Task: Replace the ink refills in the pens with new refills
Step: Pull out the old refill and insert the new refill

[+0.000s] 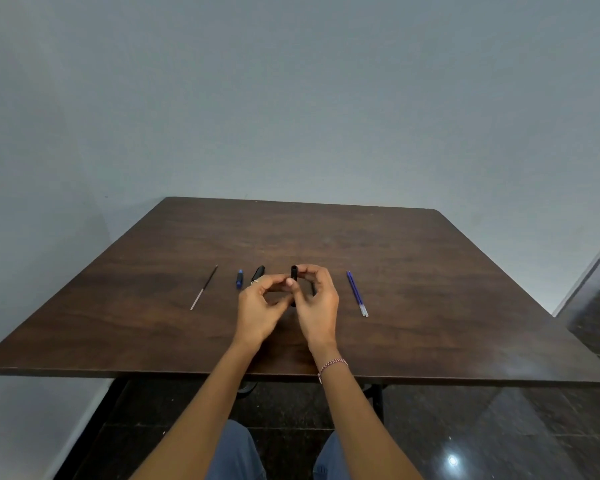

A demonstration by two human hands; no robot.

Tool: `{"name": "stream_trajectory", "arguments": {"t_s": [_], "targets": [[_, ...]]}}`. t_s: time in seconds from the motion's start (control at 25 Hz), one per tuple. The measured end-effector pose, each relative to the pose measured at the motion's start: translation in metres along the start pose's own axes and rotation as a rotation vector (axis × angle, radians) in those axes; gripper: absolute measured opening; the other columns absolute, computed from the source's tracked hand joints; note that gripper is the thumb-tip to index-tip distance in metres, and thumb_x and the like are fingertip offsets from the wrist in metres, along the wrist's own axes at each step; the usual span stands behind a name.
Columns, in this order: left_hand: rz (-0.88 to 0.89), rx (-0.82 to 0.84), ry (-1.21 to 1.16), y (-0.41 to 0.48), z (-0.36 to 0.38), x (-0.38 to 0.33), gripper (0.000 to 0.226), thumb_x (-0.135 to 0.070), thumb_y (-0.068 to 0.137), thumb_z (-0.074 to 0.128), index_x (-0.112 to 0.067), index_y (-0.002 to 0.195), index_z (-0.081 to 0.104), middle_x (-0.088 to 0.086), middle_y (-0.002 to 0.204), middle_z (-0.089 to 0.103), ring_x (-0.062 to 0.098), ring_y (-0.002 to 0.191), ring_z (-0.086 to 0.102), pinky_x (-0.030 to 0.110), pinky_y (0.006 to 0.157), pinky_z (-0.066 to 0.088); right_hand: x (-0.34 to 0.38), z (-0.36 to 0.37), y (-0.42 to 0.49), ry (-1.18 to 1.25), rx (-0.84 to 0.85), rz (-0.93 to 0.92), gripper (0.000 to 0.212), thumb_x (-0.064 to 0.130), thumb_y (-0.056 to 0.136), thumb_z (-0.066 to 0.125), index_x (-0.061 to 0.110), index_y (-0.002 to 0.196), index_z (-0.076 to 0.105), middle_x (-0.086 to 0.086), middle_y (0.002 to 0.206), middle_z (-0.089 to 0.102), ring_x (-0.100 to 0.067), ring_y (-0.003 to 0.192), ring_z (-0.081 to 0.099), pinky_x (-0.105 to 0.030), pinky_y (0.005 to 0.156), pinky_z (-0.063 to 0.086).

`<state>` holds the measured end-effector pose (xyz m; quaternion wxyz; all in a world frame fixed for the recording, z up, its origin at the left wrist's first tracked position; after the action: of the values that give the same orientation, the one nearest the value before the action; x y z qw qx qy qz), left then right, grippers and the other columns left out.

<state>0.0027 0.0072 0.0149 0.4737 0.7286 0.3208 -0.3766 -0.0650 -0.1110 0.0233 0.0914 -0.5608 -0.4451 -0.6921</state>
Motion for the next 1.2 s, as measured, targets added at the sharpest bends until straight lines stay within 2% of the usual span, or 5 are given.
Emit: {"name": "stream_trajectory", "arguments": {"t_s": [0.28, 0.56, 0.76, 0.96, 1.2], "targets": [[0.018, -0.116, 0.076, 0.002, -0.011, -0.001, 0.026, -0.004, 0.073, 0.077, -0.012, 0.097, 0.07, -0.003, 0.087, 0.068, 0.002, 0.079, 0.063, 0.011, 0.072, 0.048, 0.024, -0.009, 0.006, -0.015, 0.088, -0.106, 0.02, 0.009, 0.084, 0.07, 0.021, 0.099, 0.065, -0.003, 0.109, 0.06, 0.0, 0.102, 0.058, -0.013, 0.085, 0.049], [-0.022, -0.046, 0.138, 0.004, -0.006, 0.001, 0.026, -0.013, 0.081, 0.071, -0.019, 0.107, 0.071, -0.008, 0.099, 0.062, 0.004, 0.087, 0.061, 0.019, 0.082, 0.05, -0.064, -0.117, 0.075, -0.313, 0.095, 0.557, 0.021, 0.01, 0.085, 0.07, -0.002, 0.103, 0.069, -0.01, 0.086, 0.067, 0.0, 0.059, 0.058, -0.009, 0.053, 0.051], [-0.037, -0.004, 0.171, 0.006, -0.001, 0.003, 0.029, -0.013, 0.085, 0.066, -0.012, 0.115, 0.067, 0.001, 0.104, 0.058, 0.011, 0.098, 0.058, 0.028, 0.09, 0.049, -0.096, -0.128, 0.071, -0.397, 0.157, 0.739, 0.024, 0.007, 0.077, 0.078, -0.002, 0.098, 0.072, -0.004, 0.083, 0.066, -0.006, 0.071, 0.059, -0.011, 0.055, 0.053], [-0.026, -0.034, 0.165, 0.006, -0.003, 0.003, 0.028, -0.012, 0.079, 0.073, -0.012, 0.107, 0.071, 0.0, 0.098, 0.063, 0.004, 0.085, 0.059, 0.002, 0.071, 0.043, -0.099, -0.122, 0.076, -0.453, 0.179, 0.856, 0.032, 0.01, 0.07, 0.084, 0.001, 0.099, 0.074, -0.008, 0.097, 0.068, -0.014, 0.088, 0.061, -0.02, 0.067, 0.056], [-0.038, -0.051, 0.142, 0.006, -0.004, 0.006, 0.029, -0.015, 0.076, 0.076, -0.013, 0.105, 0.071, 0.0, 0.098, 0.065, 0.008, 0.088, 0.061, 0.015, 0.075, 0.05, -0.099, -0.12, 0.078, -0.494, 0.194, 0.882, 0.033, 0.01, 0.069, 0.084, 0.001, 0.099, 0.073, -0.009, 0.101, 0.068, -0.017, 0.093, 0.061, -0.021, 0.065, 0.055]]}}
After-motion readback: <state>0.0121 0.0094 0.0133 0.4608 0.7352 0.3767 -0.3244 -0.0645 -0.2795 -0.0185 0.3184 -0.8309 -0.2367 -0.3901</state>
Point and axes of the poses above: each hand's wrist, its own y-axis towards the middle knuckle, its own z-axis out of the palm, x = y × z, the point moved 9 cm from there along y, towards the middle knuckle
